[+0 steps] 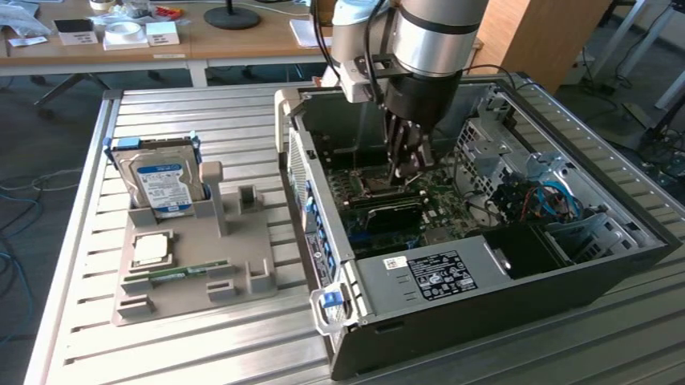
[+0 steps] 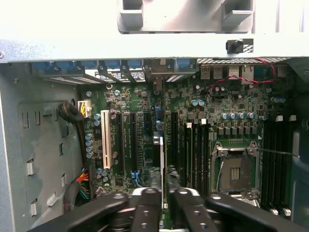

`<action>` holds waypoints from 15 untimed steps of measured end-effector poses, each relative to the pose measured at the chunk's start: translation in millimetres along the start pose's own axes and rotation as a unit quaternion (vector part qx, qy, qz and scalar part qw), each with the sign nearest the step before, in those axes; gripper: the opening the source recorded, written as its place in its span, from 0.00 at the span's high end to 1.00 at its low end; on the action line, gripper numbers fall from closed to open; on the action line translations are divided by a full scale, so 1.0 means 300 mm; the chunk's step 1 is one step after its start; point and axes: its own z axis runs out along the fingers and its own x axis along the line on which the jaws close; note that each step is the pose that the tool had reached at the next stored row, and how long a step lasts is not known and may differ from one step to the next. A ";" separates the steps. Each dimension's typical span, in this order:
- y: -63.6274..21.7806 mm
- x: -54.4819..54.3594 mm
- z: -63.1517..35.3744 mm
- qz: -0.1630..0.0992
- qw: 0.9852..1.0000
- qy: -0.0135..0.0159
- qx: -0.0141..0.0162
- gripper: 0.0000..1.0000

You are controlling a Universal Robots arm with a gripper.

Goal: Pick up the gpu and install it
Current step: 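Press down on the gpu until it lock into place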

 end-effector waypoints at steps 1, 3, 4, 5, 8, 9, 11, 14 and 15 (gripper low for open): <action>0.000 0.000 0.000 0.000 1.000 0.000 0.000 0.86; 0.000 0.000 0.000 0.000 1.000 0.000 0.000 0.89; 0.000 0.000 0.000 0.000 1.000 0.000 0.000 0.89; 0.000 0.000 0.000 0.000 1.000 0.000 0.000 0.89; 0.000 0.000 0.000 0.000 1.000 0.000 0.000 0.89; 0.000 0.000 0.000 0.000 1.000 0.000 0.000 0.89; 0.000 0.000 0.000 0.000 1.000 0.000 0.000 0.89; 0.000 0.000 0.000 0.000 1.000 0.000 0.000 0.89; 0.000 0.000 0.000 0.000 1.000 0.000 0.000 0.89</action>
